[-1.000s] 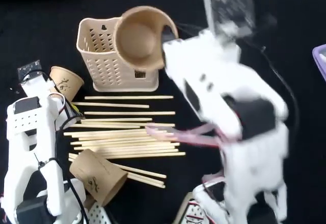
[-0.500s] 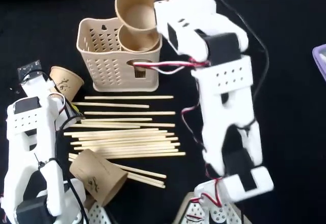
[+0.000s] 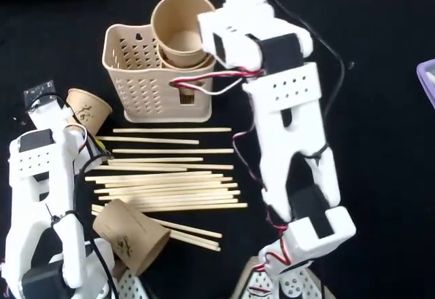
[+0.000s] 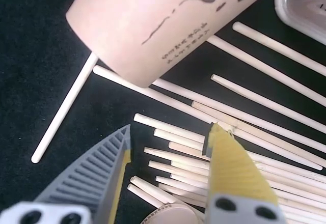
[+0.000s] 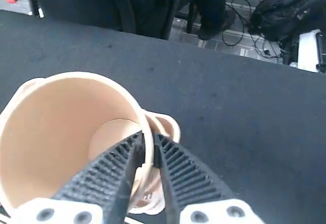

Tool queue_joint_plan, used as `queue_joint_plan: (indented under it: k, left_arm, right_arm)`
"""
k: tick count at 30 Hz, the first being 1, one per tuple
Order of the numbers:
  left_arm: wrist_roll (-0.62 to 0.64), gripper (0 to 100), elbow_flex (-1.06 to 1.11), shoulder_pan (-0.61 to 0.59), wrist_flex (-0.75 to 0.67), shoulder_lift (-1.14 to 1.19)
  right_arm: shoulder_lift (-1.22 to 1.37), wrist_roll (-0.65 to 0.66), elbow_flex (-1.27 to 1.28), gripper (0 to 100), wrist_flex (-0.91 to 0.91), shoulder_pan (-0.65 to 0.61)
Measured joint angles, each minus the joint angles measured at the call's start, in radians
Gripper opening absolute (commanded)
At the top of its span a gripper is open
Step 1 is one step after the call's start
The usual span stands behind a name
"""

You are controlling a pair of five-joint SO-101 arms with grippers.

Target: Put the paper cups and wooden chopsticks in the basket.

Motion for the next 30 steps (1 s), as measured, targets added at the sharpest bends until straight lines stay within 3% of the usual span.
queue_joint_plan:
  k: [4, 14, 18, 23, 30]
  left_arm:
    - [0.000, 24, 0.000, 0.000, 0.000, 0.000]
    - [0.000, 24, 0.000, 0.000, 0.000, 0.000]
    - [0.000, 24, 0.000, 0.000, 0.000, 0.000]
    - [0.000, 24, 0.000, 0.000, 0.000, 0.000]
    - [0.002, 24, -0.060, 0.000, 0.112, -0.040]
  right_arm:
    - [0.000, 0.000, -0.057, 33.0, 0.063, -0.006]
    - [-0.002, 0.000, -0.397, 23.3, 0.423, 0.041]
    - [-0.002, 0.015, -0.408, 20.4, 0.434, 0.106]
    - [-0.106, 0.048, -0.180, 20.1, 0.436, 0.123]
    - [-0.486, 0.144, 0.465, 20.1, 0.334, 0.132]
